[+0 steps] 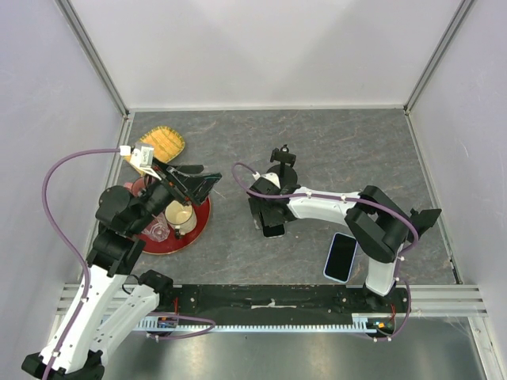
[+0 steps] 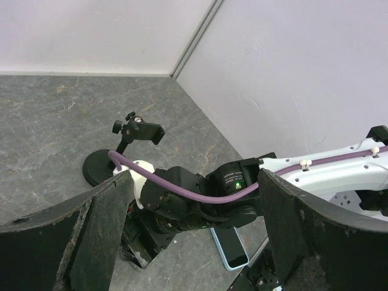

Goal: Place the phone on the phone stand

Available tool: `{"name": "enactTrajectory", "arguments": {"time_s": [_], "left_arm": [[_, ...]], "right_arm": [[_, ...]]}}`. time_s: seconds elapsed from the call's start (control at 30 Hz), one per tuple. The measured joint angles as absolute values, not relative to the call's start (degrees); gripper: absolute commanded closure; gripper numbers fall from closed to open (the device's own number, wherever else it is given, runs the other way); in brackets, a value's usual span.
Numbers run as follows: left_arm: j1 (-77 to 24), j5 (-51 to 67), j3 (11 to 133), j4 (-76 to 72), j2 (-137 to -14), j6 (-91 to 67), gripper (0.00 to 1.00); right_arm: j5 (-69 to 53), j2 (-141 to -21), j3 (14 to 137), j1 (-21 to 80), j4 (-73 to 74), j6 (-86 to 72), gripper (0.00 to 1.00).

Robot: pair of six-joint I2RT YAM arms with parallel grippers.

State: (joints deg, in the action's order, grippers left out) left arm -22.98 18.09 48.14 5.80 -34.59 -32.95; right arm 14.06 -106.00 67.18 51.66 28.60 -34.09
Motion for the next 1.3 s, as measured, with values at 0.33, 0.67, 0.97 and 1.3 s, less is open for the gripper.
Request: {"name": "enactTrajectory", "arguments": {"time_s": [0.33, 0.67, 0.97, 1.3], "left_arm": [[-22.98, 17.17, 48.14, 8.03, -35.53, -31.70, 0.10], [-22.98, 8.49, 47.83, 13.69, -37.10, -30.37, 0.09], [-22.98, 8.45, 47.46, 14.26, -37.17, -30.39, 0.10], [-22.98, 7.60, 47.44, 14.22, -31.90, -30.37, 0.10]], "right_arm": [[15.64, -106.78, 68.79, 51.59, 30.65, -34.00, 0.92], [16.47, -98.35, 63.75, 52.03, 22.09, -30.87, 0.88], [12.73, -98.65, 63.88, 52.03, 22.26, -22.35, 0.08], [7.11, -114.91, 88.25, 51.83, 35.03, -10.33, 0.02]]}}
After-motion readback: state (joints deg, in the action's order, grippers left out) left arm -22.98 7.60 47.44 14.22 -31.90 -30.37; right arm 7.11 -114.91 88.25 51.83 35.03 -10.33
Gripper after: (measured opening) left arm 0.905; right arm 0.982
